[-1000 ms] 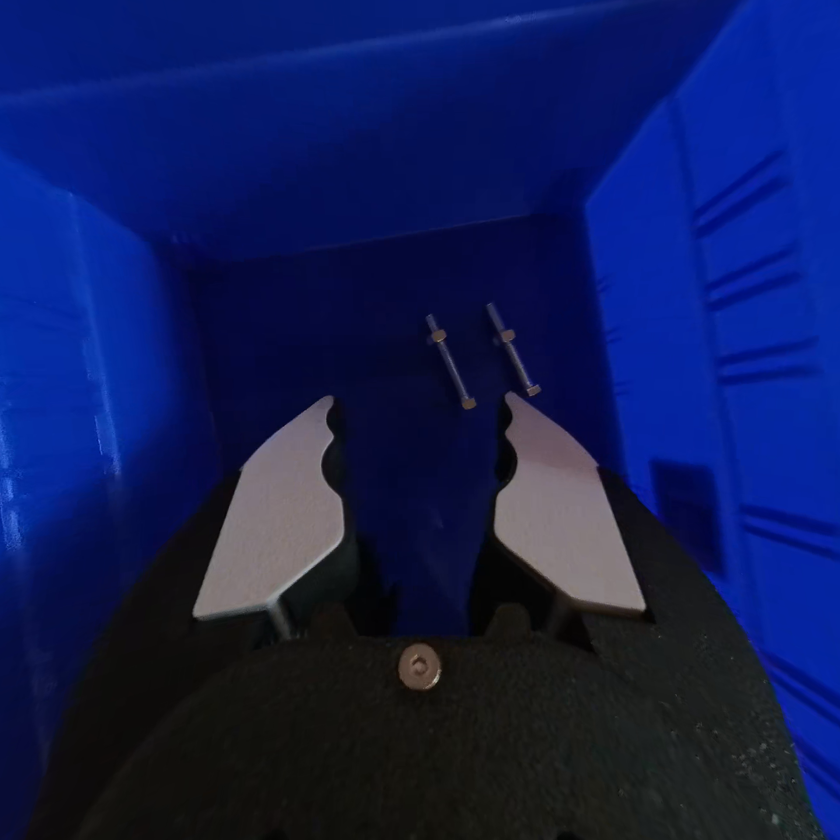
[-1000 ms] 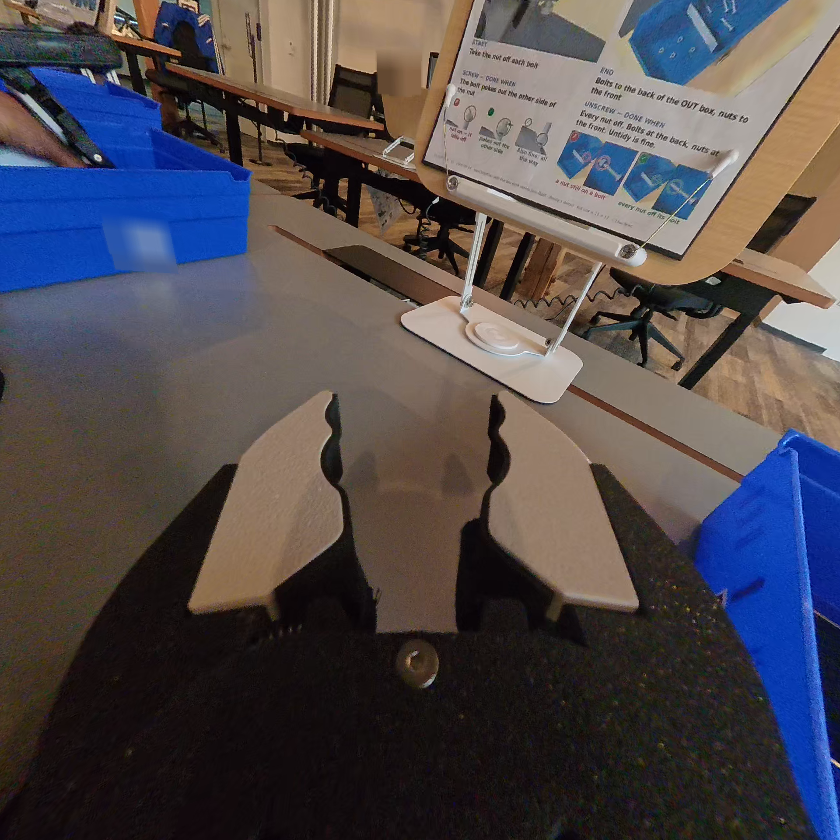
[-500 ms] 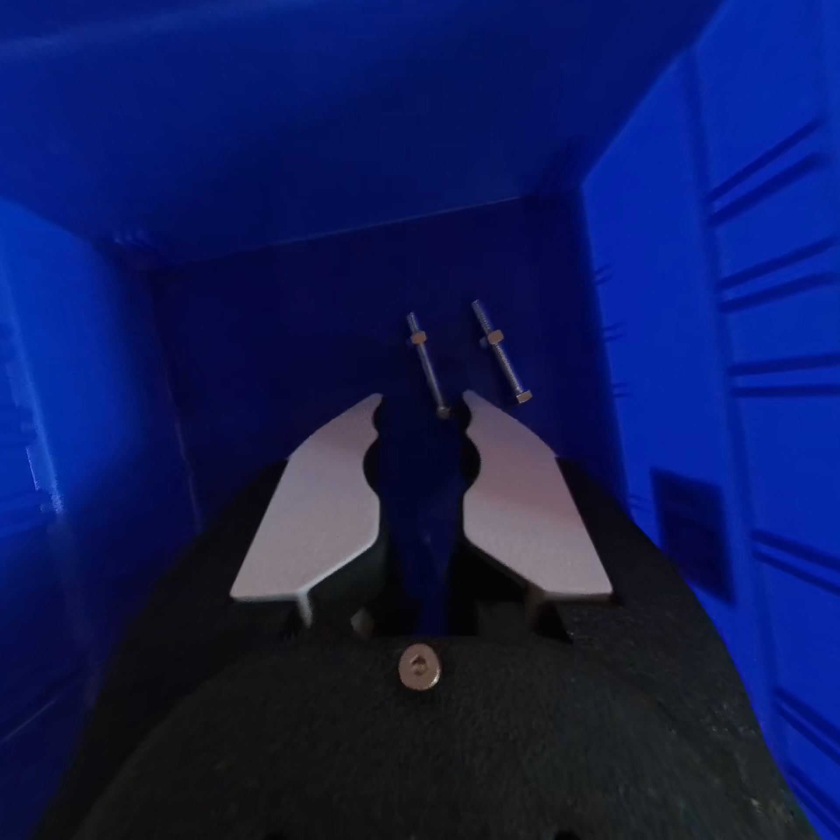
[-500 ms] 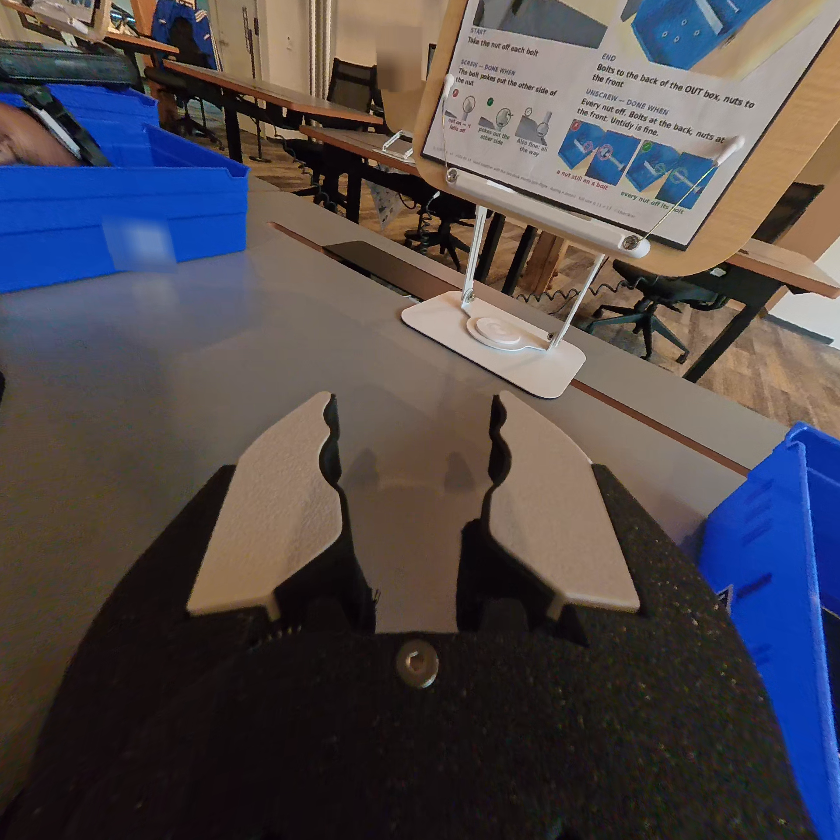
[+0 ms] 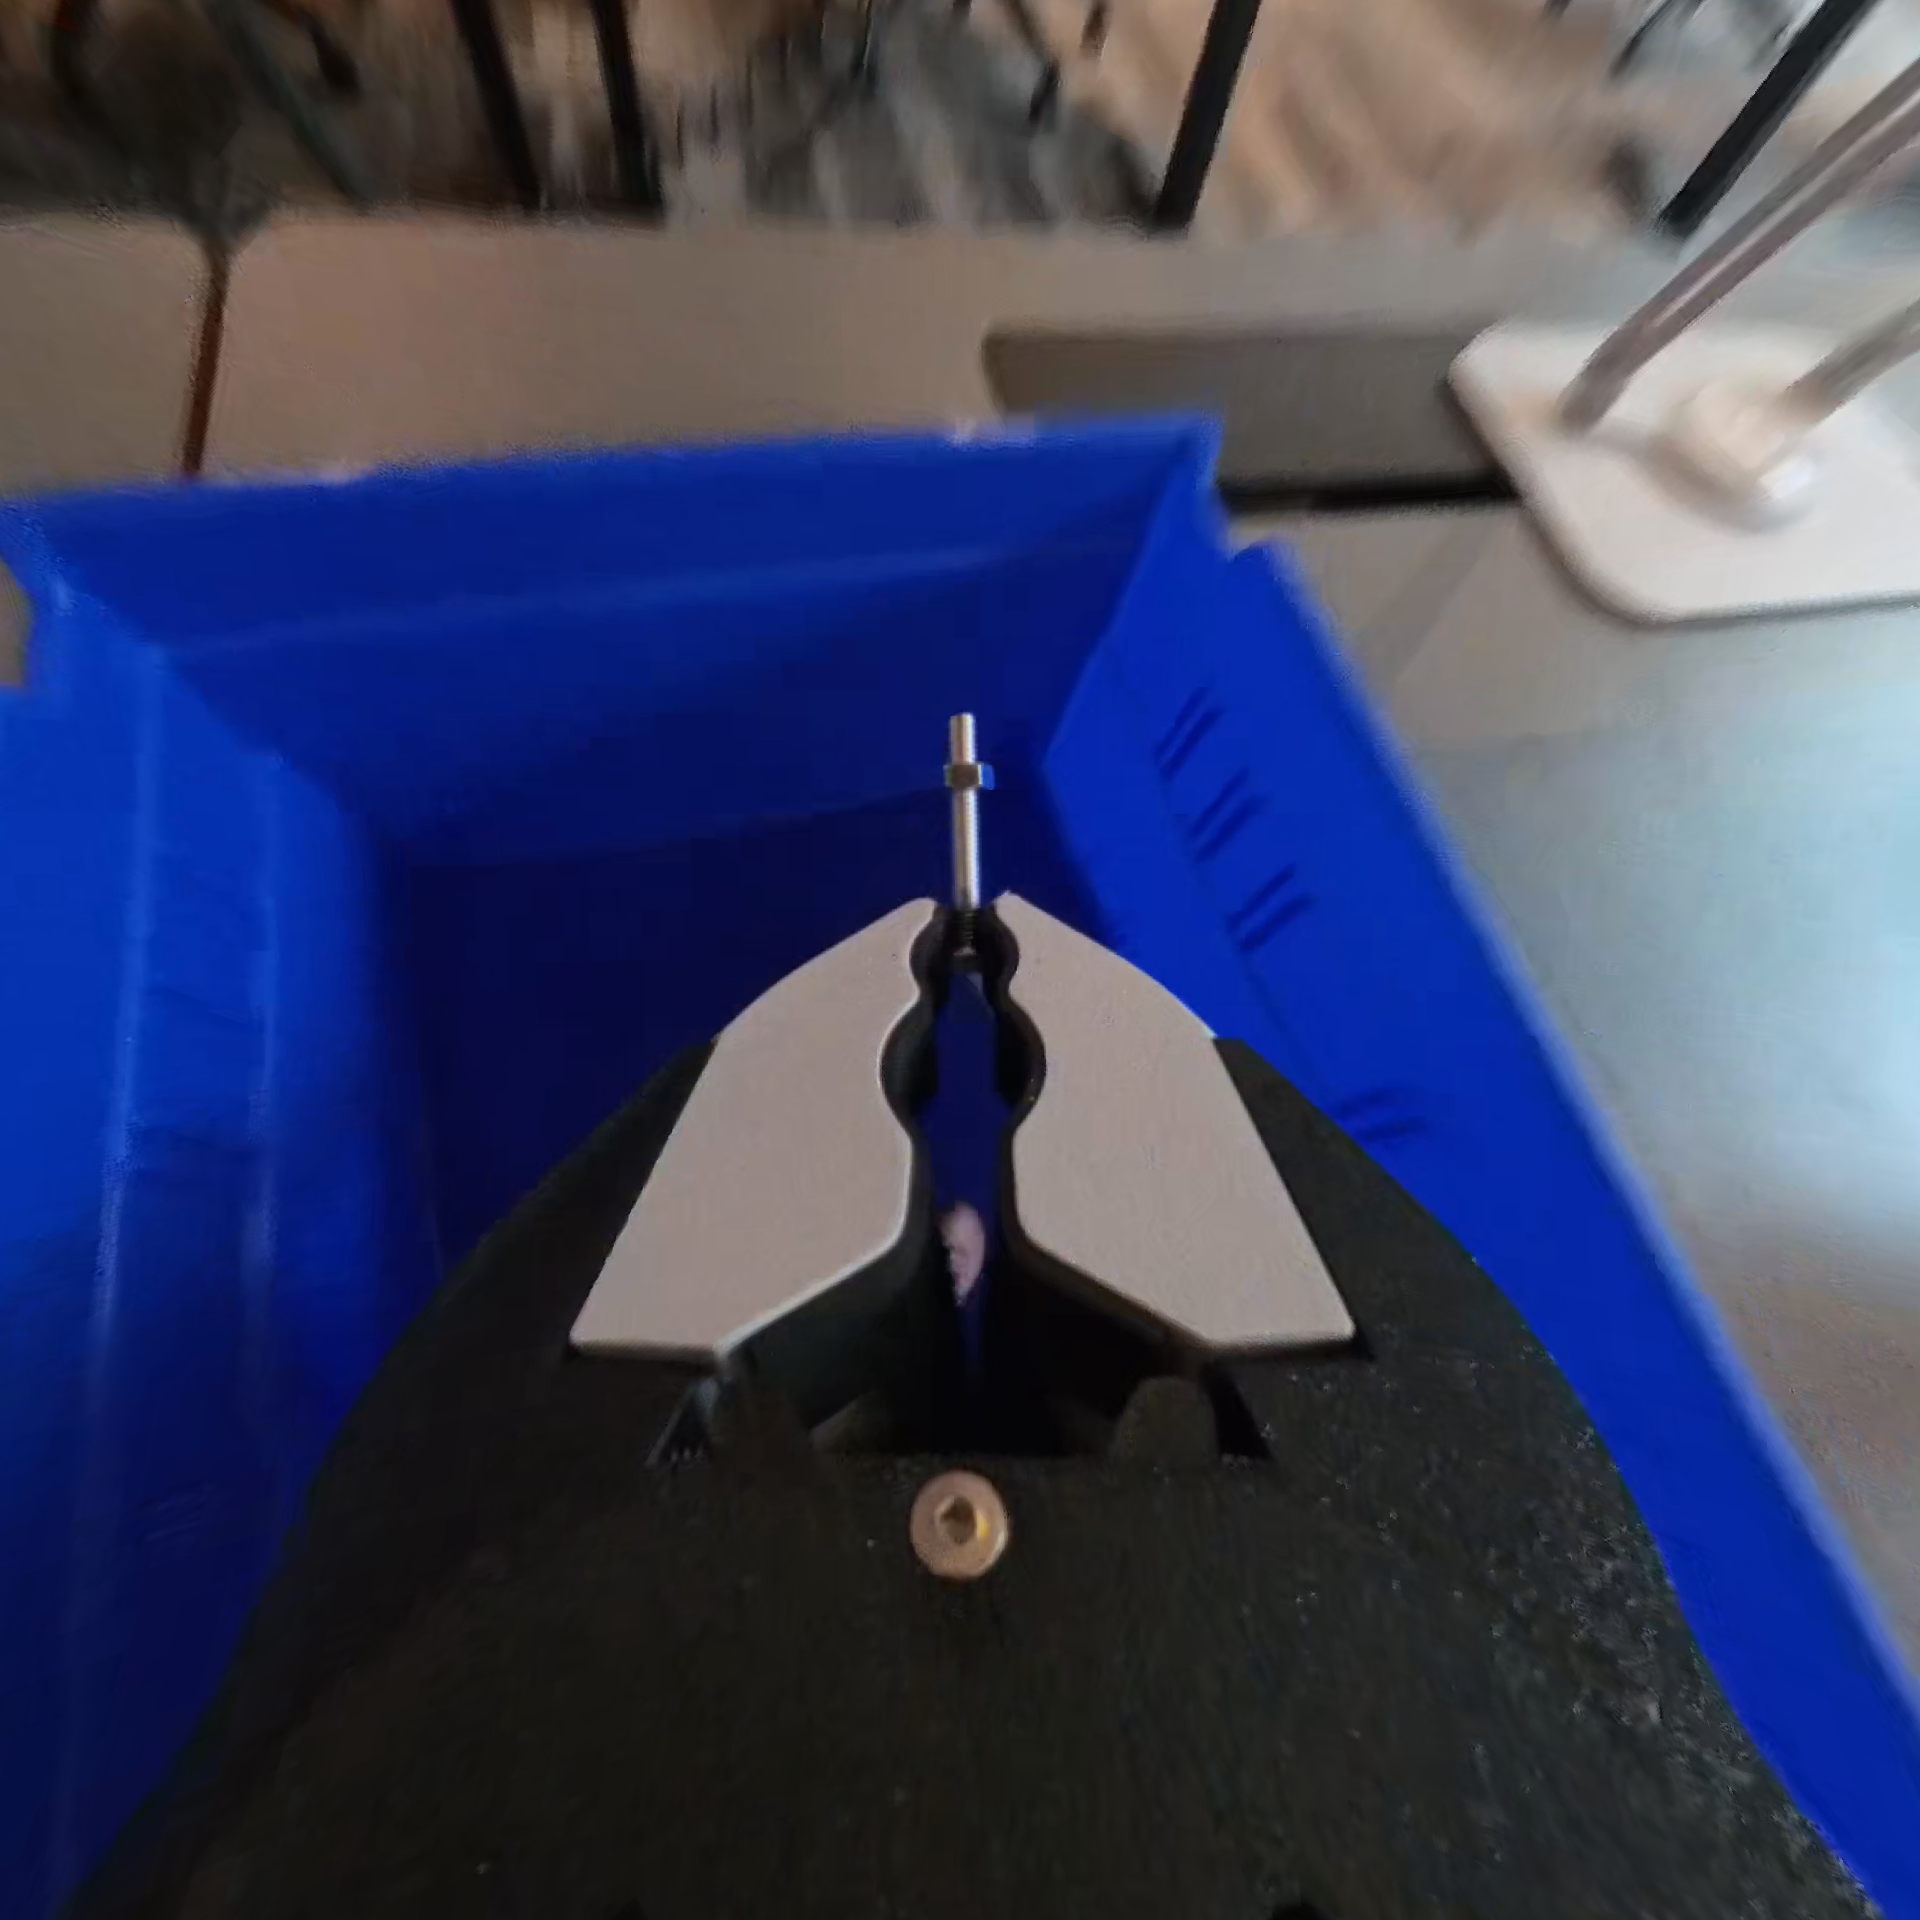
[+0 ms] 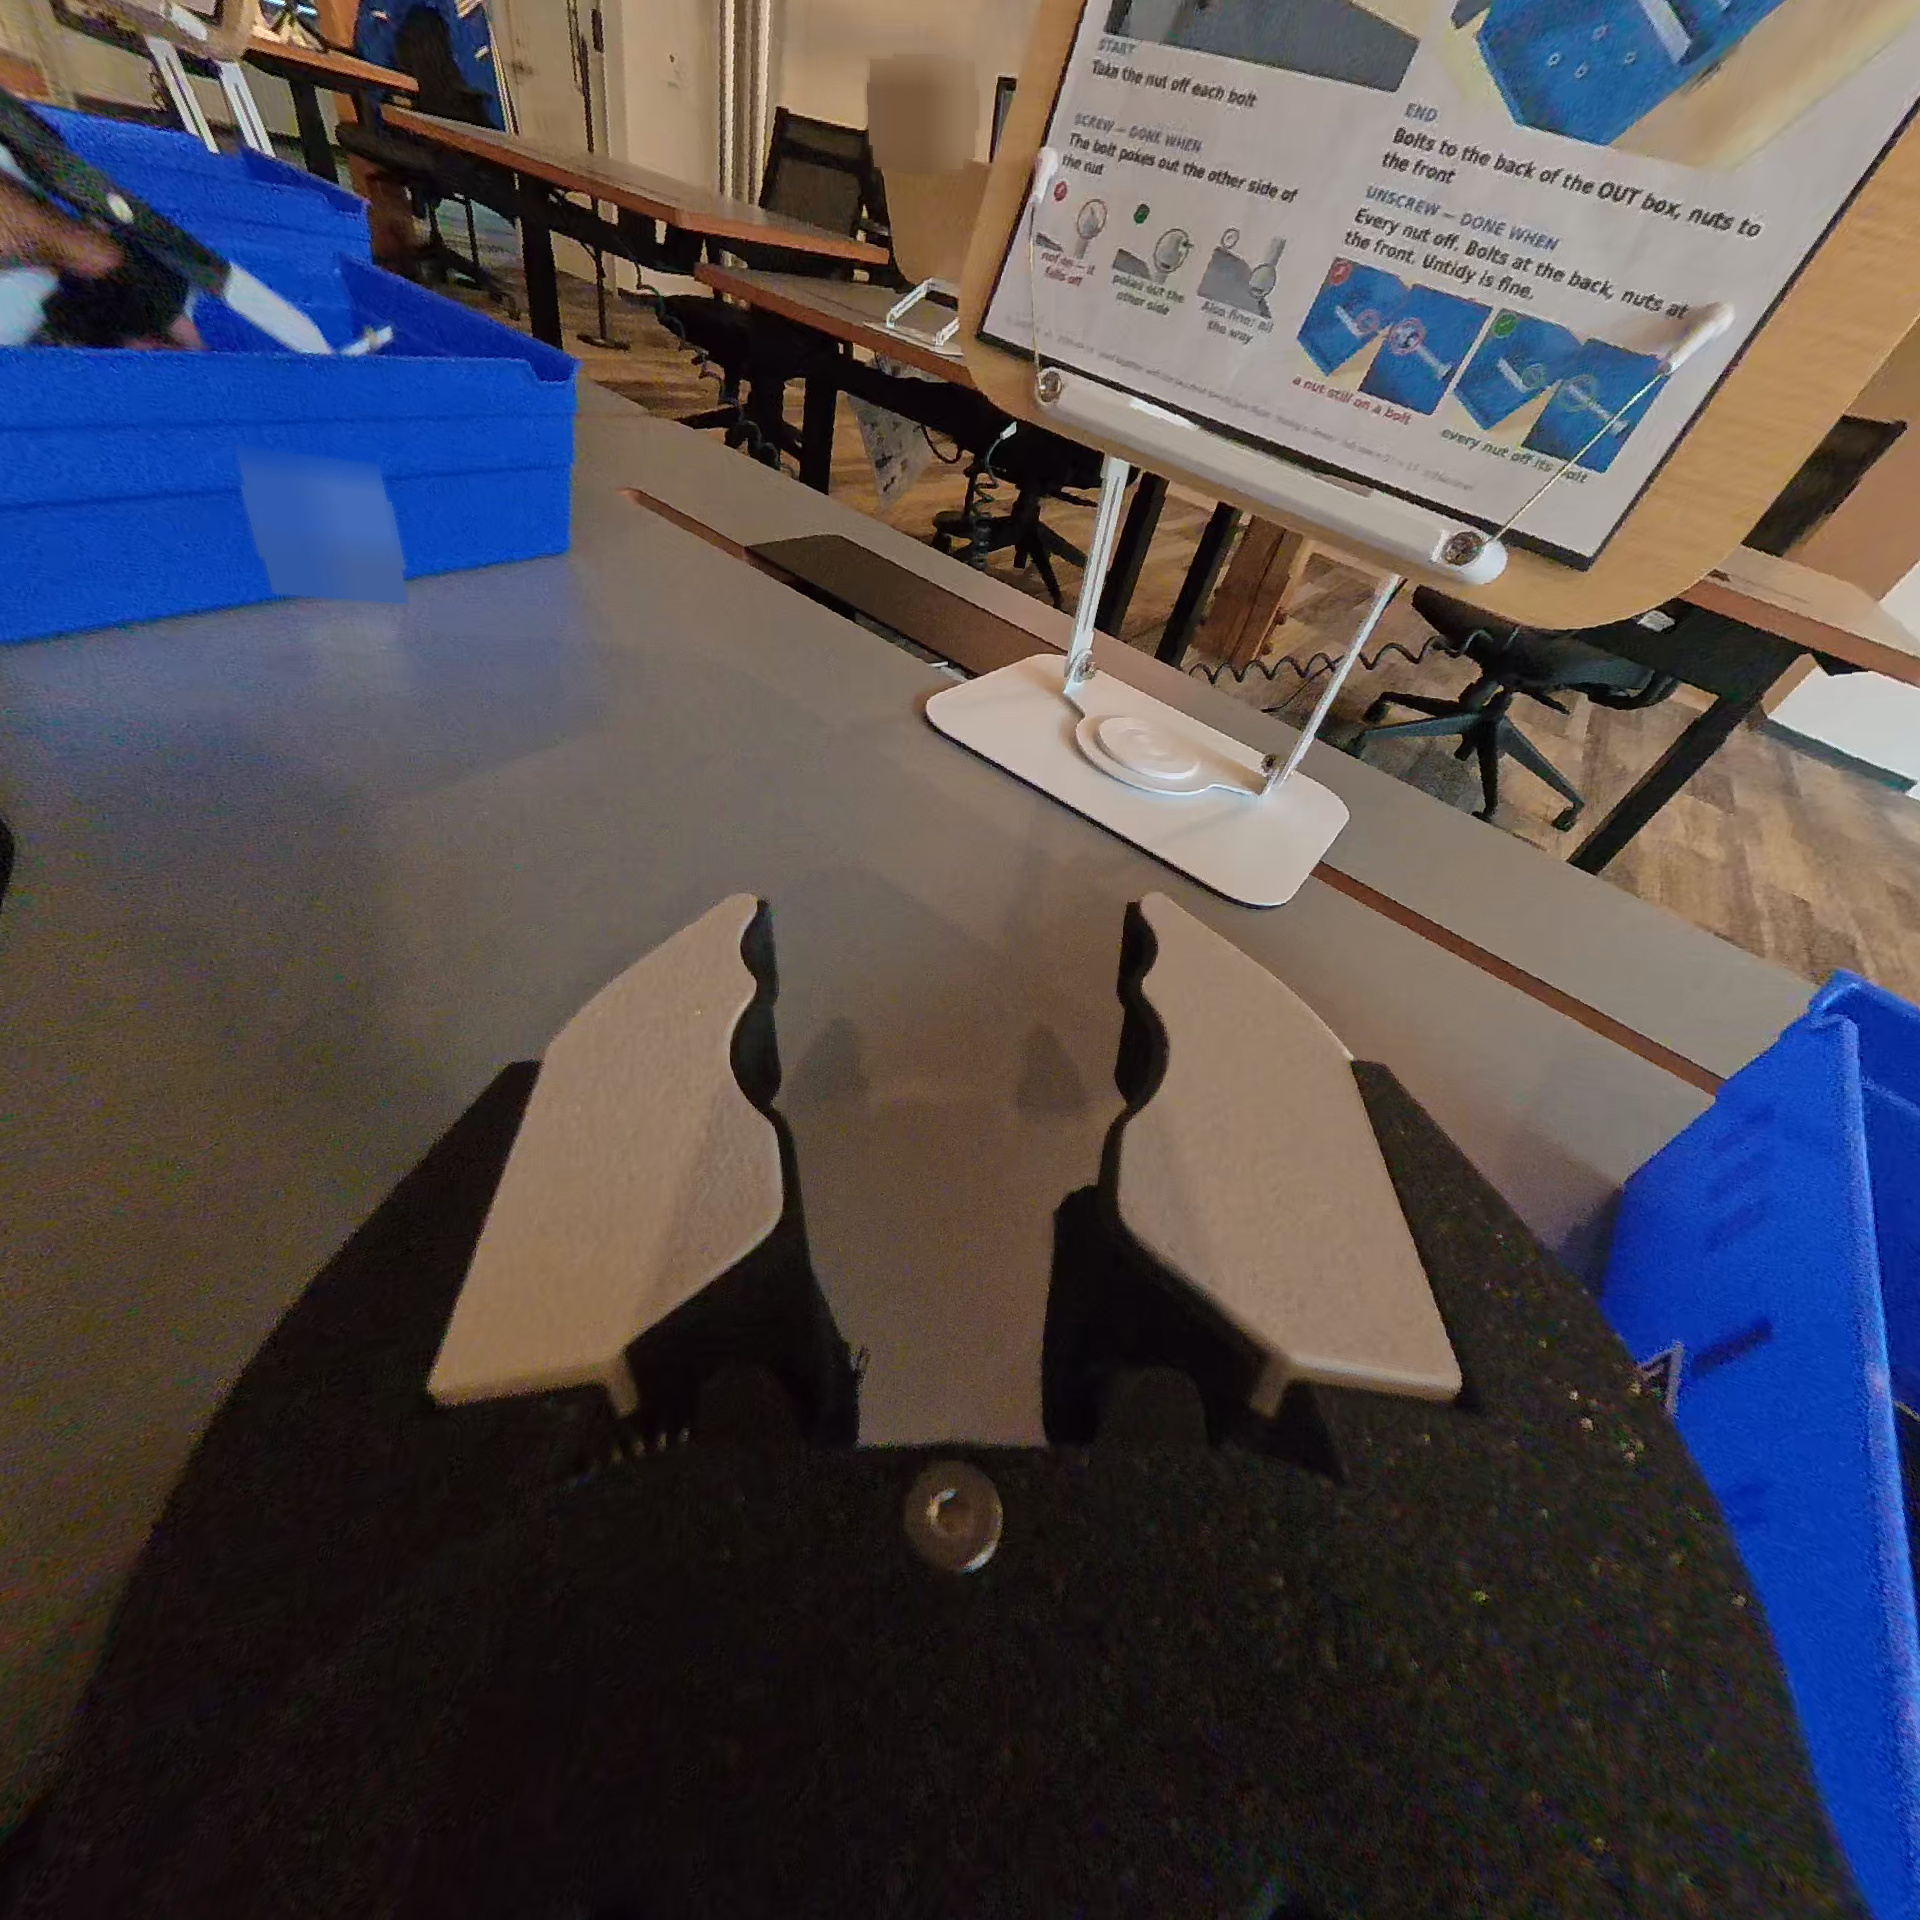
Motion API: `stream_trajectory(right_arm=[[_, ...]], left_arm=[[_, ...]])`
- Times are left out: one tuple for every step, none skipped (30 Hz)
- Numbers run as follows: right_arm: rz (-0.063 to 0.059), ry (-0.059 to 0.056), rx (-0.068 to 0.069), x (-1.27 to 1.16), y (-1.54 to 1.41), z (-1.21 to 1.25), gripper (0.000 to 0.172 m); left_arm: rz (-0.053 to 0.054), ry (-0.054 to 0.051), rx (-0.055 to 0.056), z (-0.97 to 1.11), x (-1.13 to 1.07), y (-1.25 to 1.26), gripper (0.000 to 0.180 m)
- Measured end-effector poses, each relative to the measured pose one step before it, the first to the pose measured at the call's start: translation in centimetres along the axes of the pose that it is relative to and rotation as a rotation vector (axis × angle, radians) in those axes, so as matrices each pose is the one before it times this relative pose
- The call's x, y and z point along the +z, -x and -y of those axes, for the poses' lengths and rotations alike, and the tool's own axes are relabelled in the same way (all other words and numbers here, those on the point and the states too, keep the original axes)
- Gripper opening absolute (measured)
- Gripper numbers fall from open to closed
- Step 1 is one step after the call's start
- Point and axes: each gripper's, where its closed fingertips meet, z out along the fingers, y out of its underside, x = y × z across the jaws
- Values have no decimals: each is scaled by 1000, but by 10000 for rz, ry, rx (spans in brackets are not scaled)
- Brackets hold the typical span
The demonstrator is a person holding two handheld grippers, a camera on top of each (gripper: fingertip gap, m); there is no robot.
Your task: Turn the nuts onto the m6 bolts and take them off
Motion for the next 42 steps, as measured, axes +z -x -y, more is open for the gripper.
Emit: stream_trajectory(right_arm=[[44, 13, -25, 39, 100, -26, 63], [59, 15, -15, 41, 118, -30, 62], [72, 4, -20, 57, 145, -21, 62], [84, 3, -28, 64, 166, -17, 61], [92, 0, -32, 57, 170, -15, 61], [106, -4, -13, 67, 183, -12, 60], [125, -2, 16, 61, 206, -20, 59], [125, -1, 30, 67, 201, 8, 59], [143, -25, 41, 49, 217, 71, 58], [183, -77, 56, -9, 257, 199, 56], [224, -135, 93, -49, 356, 379, 54], [259, -185, 131, -71, 446, 564, 53], [329, -212, 127, -86, 571, 725, 51], [449, -253, 106, -82, 763, 865, 49], [544, -280, 104, -52, 924, 970, 47], [570, -267, 104, -3, 973, 1001, 45], [551, -233, 88, 69, 935, 1002, 45], [528, -202, 73, 137, 861, 1032, 43], [524, -224, 81, 190, 834, 1059, 42], [493, -226, 107, 240, 783, 998, 40], [429, -197, 118, 284, 622, 843, 39], [292, -137, 123, 316, 363, 617, 38], [262, -74, 105, 329, 254, 409, 36], [264, -21, 123, 337, 228, 239, 34], [239, 18, 136, 337, 207, 89, 33], [211, 57, 96, 313, 184, -40, 33], [101, 117, 44, 283, 33, -186, 32], [27, 127, -7, 239, -66, -234, 32], [46, 48, -23, 183, -13, -140, 30], [75, -62, 1, 131, 46, 13, 27], [100, -102, 19, 82, 94, 84, 22], [92, -79, 25, 51, 83, 54, 14], [17, -24, 10, 30, -34, -18, 10], [67, 41, -50, 6, 10, -93, 10], [48, 82, -74, -2, 13, -158, 9], [-10, 94, -98, -23, -17, -163, 9], [-55, 88, -135, -32, -39, -123, 9], [-60, 110, -149, -17, -15, -138, 9], [-18, 128, -130, -5, 38, -119, 9], [-8, 106, -105, 1, 51, -69, 9], [-44, 83, -120, 15, 13, -15, 9], [0, -18, -75, 31, 83, 143, 9]], left_arm=[[-482, -793, -24, 1259, -905, -983, 5], [-586, -831, 72, 1352, -856, -1354, 5], [-637, -718, 54, 1269, -718, -1658, 5], [-720, -599, 100, 1149, -543, -1972, 5], [-681, -526, 190, 1028, -347, -2142, 5], [-607, -402, 282, 850, -129, -2196, 5], [-571, -259, 335, 657, 67, -2232, 5], [-519, -220, 301, 595, 250, -2194, 5], [-549, -227, 268, 586, 407, -2246, 5], [-550, -215, 219, 547, 539, -2213, 5], [-568, -220, 178, 513, 656, -2205, 5], [-610, -199, 157, 432, 743, -2230, 5], [-569, -189, 137, 322, 849, -2115, 5], [-563, -160, 78, 153, 928, -2036, 5], [-606, -133, 8, -12, 991, -2003, 5], [-583, -188, -23, -62, 1003, -1845, 5], [-548, -195, -74, -163, 1014, -1664, 5], [-482, -152, -133, -292, 975, -1402, 5], [-401, -130, -145, -368, 895, -1146, 5], [-389, -110, -146, -416, 811, -1001, 5], [-368, -55, -195, -488, 741, -862, 5], [-323, -2, -210, -526, 675, -721, 5], [-250, 17, -145, -503, 600, -543, 5], [-134, 43, -74, -479, 520, -333, 5], [-97, 61, -31, -430, 443, -247, 5], [-119, 53, -36, -347, 359, -227, 5], [-120, 40, -62, -263, 292, -210, 5], [-107, 46, -59, -207, 217, -176, 5], [-62, 53, -21, -177, 148, -97, 5], [0, 64, 10, -166, 103, -13, 5], [12, 69, 18, -168, 58, 4, 5], [1, 53, 11, -144, 56, -17, 5], [-14, 29, 0, -129, 50, -37, 5], [13, 27, -8, -117, 52, -8, 5], [30, 62, 3, -163, 42, 22, 5], [32, 73, 11, -178, 42, 24, 5], [44, 52, 31, -148, 29, 51, 5], [69, 47, 80, -134, 16, 67, 5], [82, 66, 129, -154, 40, 84, 6], [74, 71, 146, -164, 67, 43, 9], [75, 40, 134, -123, 96, 28, 17], [173, 77, 143, -202, 122, 136, 26]])
